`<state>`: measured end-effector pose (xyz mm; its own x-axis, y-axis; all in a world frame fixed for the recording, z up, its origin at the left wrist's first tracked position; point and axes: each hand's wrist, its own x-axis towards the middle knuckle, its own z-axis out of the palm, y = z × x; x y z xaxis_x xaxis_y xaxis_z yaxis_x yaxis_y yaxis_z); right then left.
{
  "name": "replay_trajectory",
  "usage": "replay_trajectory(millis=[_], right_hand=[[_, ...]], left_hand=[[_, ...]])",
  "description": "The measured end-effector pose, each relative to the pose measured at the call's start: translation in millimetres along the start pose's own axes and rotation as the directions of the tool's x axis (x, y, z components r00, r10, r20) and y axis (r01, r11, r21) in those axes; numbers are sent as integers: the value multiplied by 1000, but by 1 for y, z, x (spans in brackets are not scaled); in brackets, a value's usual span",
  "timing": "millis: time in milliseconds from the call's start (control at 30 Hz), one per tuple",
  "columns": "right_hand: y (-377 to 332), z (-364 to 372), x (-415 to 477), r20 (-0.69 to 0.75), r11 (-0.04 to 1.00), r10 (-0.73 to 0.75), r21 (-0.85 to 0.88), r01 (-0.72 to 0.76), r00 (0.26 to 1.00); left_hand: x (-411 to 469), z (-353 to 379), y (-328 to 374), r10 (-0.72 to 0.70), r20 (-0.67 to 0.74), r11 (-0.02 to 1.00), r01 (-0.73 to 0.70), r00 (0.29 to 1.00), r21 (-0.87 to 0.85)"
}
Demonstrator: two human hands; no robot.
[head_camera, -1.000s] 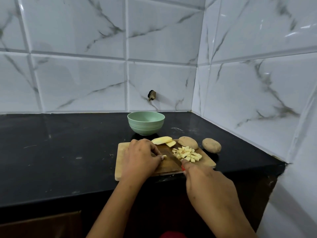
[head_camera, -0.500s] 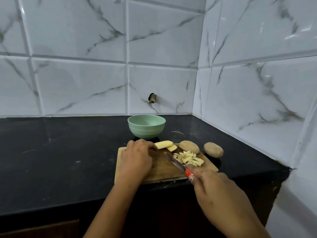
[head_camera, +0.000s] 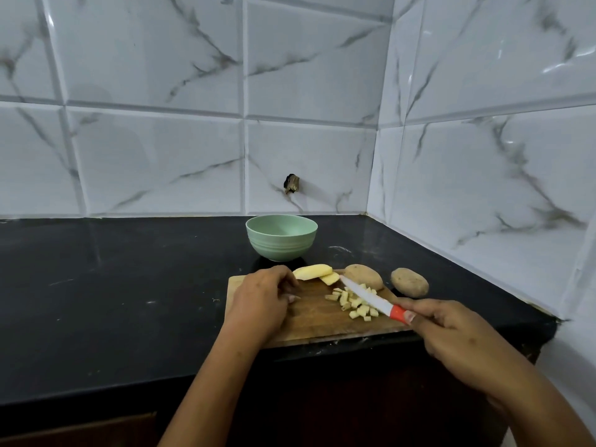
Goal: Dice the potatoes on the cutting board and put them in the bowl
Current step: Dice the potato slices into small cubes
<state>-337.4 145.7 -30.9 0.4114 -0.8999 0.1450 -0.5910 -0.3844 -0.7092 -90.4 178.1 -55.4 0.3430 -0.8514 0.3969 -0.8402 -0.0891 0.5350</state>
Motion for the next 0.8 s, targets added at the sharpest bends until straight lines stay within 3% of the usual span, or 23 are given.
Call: replay_trajectory(millis=[167,300,433,567,800], right_hand=[[-19,16,-9,-38,991,-112,-78,109,993],[-36,44,-22,-100,951,-184,-269,151,978],[-44,58,-29,-81,922,-236,-333,196,968],[-44,63,-27,-99,898,-247,-398,189,964],[-42,81,-7,-11,828,-245,-523,203,970]], left_hand=[[-7,-3,6,52,-38,991,-56,998,-121],[-9,-4,7,20,-60,992,-27,998,-121],[-10,-5,7,-27,-50,986,18,998,-167],[-9,-4,5,-28,-54,985,18,998,-173],[-9,-4,7,-54,-58,985,44,997,-169]])
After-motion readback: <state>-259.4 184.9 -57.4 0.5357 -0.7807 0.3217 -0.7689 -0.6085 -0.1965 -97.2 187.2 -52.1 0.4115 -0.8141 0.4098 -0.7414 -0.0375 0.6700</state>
